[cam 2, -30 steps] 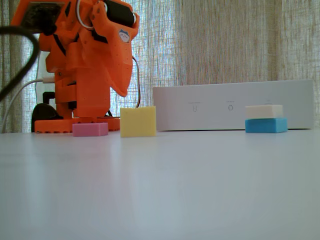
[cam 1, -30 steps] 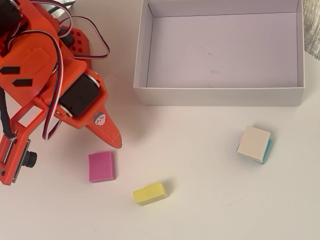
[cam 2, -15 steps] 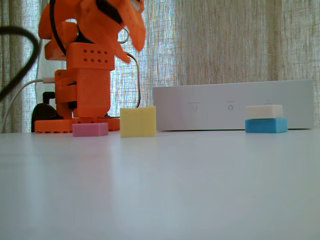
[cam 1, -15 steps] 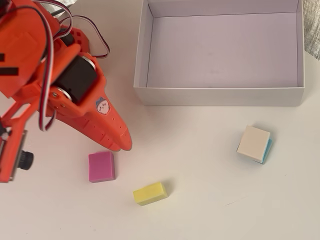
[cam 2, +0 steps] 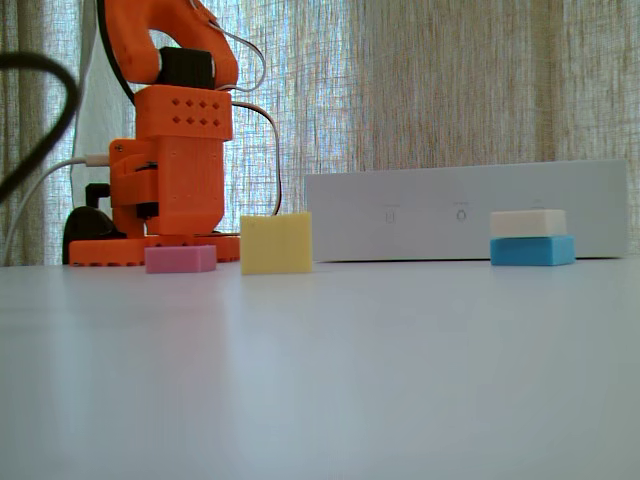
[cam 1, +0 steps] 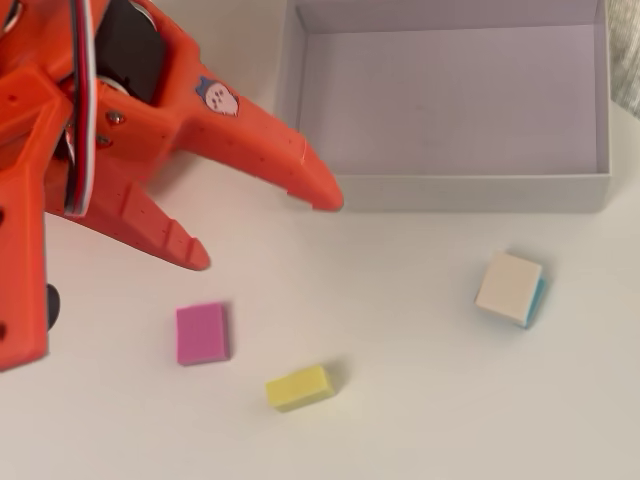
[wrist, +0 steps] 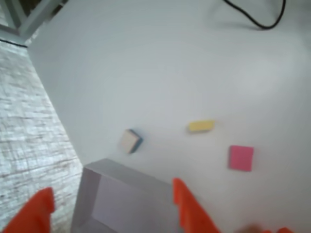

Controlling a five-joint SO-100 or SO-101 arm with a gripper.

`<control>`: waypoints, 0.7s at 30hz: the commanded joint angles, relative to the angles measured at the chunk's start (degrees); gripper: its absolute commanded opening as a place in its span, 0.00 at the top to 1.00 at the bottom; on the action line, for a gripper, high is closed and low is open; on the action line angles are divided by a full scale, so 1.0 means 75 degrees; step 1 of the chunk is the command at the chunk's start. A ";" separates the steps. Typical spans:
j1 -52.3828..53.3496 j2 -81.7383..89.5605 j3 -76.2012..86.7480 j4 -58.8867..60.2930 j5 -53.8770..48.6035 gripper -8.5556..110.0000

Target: Grasp the pink cuboid and put it in the bin.

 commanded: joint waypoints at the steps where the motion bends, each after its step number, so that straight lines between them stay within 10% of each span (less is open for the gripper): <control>1: 0.0152 -0.0504 -0.0891 0.0234 -0.0680 0.61; 21: 0.1242 -0.1770 0.2941 0.0129 -0.1102 0.59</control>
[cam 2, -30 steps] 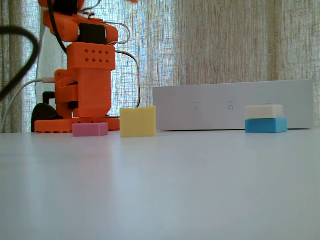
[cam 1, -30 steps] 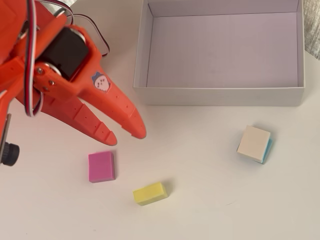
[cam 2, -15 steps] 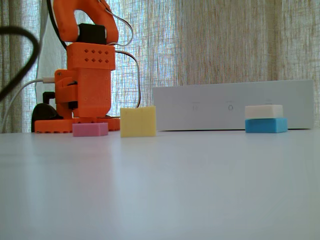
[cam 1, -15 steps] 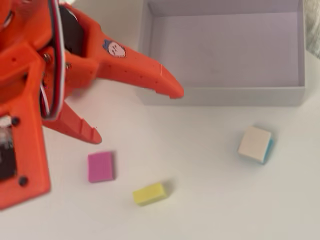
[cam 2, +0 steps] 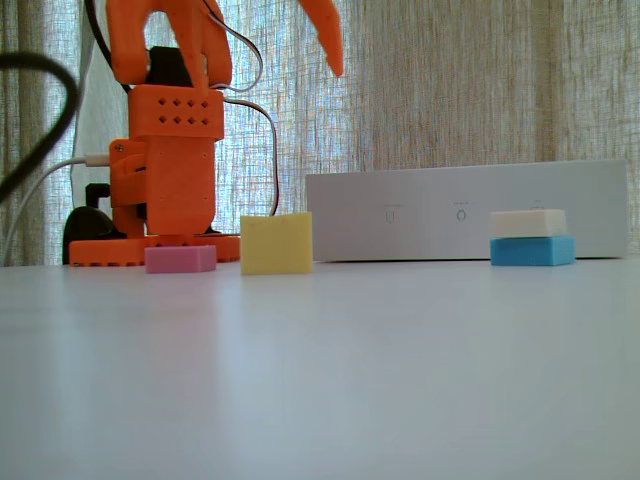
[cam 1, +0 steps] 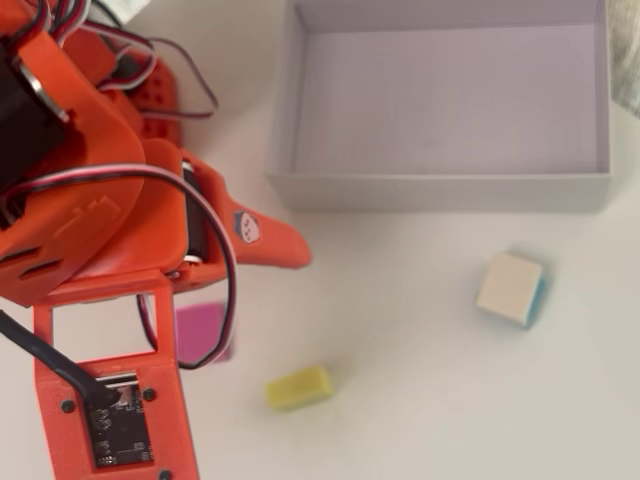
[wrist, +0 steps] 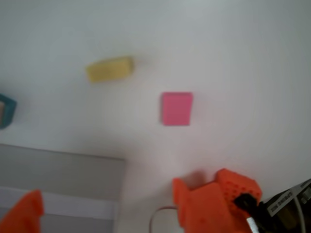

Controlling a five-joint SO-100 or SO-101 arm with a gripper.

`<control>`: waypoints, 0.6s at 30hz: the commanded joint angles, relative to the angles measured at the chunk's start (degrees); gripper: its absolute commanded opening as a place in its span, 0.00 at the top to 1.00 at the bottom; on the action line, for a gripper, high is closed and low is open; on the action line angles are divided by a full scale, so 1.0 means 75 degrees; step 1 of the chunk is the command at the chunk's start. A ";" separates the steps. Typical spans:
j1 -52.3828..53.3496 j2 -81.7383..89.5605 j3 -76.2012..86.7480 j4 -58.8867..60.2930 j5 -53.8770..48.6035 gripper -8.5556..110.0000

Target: Grasp the pink cuboid and put it in the bin.

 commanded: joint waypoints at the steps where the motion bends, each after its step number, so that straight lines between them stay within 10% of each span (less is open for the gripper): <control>1: 0.0187 -0.0176 0.0059 -0.0117 -0.0211 0.57; 18: 0.1641 -0.1125 0.0914 -0.0973 -0.0879 0.55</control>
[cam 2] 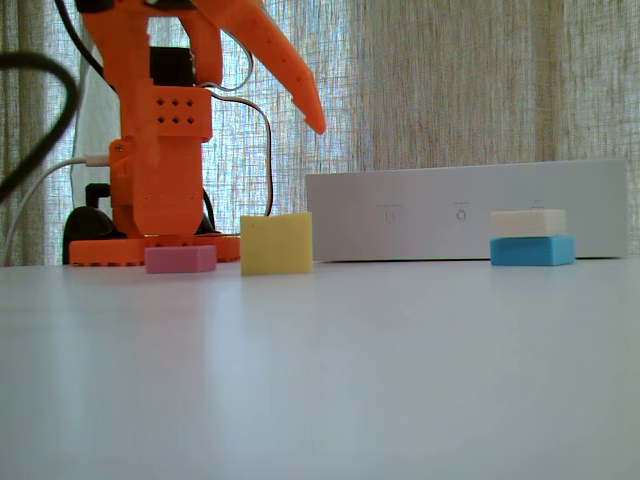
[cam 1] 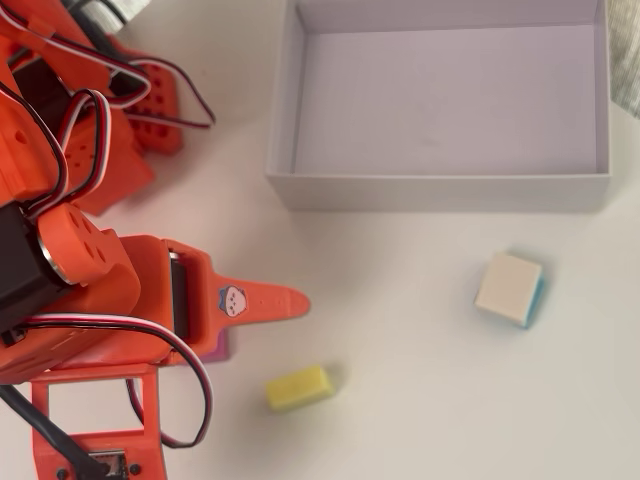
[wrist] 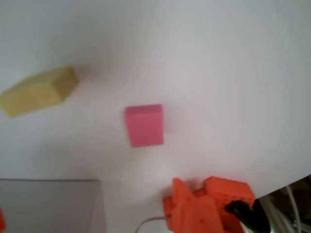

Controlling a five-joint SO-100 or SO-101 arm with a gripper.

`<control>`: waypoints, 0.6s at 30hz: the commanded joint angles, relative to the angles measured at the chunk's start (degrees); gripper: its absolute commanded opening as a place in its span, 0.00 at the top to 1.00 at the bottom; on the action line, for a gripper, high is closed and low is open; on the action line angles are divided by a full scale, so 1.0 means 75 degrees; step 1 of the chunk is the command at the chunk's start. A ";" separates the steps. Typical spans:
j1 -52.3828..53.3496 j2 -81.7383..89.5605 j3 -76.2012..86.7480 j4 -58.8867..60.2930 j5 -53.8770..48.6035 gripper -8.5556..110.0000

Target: Grasp the pink cuboid and put it in the bin.

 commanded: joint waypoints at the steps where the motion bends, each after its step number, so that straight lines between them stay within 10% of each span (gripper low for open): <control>1: 0.0246 0.0012 0.0129 0.0035 -0.0117 0.55; 18: 0.1102 -0.1055 0.0668 -0.1559 -0.0187 0.55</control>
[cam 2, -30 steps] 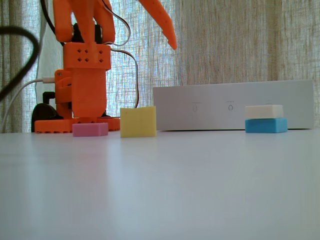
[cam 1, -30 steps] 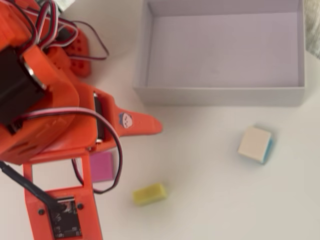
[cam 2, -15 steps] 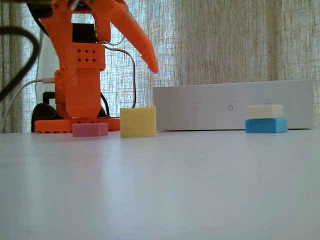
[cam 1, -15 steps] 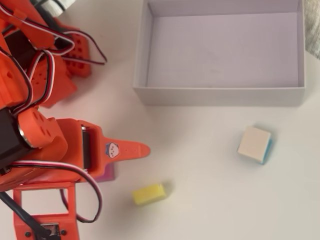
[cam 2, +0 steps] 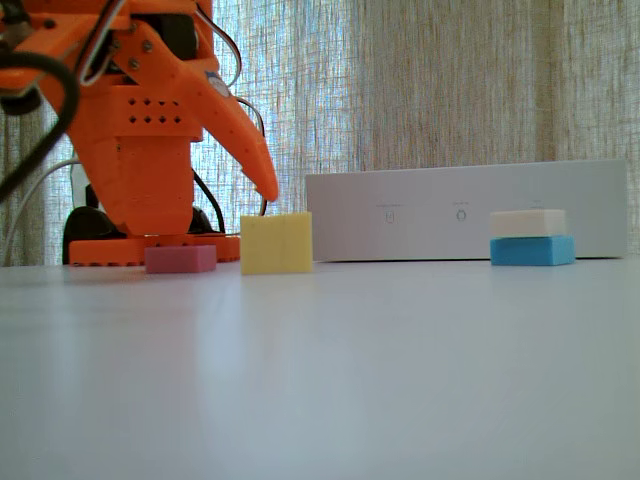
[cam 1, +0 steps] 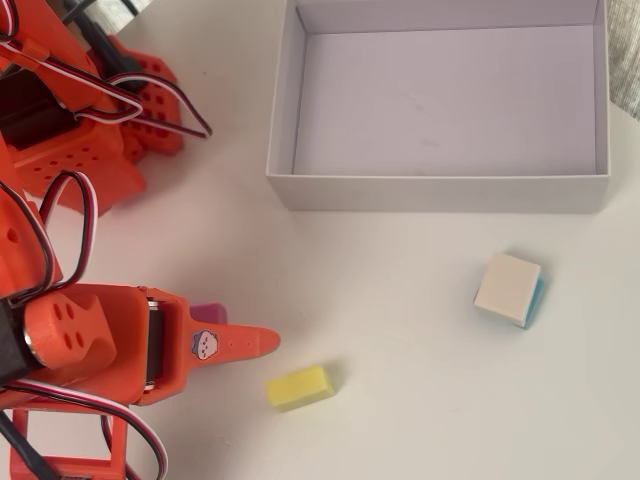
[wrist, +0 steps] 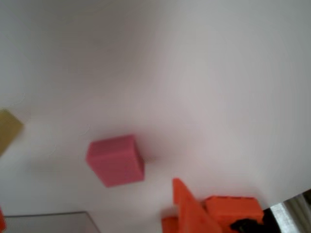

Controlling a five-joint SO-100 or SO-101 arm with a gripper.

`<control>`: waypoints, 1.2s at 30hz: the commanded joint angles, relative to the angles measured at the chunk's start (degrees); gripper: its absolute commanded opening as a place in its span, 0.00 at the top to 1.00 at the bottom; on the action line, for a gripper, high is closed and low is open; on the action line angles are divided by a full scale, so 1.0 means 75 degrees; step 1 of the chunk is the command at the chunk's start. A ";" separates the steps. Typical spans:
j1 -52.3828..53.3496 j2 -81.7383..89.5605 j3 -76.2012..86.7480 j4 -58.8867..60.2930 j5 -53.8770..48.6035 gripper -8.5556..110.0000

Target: Grasp the pink cuboid and put it in the bin.

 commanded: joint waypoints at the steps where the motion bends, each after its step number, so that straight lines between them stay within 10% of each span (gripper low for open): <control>1: 0.0223 -0.0094 0.0023 -0.0352 -0.0070 0.55; 21: -0.0305 -0.0246 0.1078 -0.1570 -0.0047 0.57; 36: -0.0105 -0.0199 0.1277 -0.2496 0.0012 0.97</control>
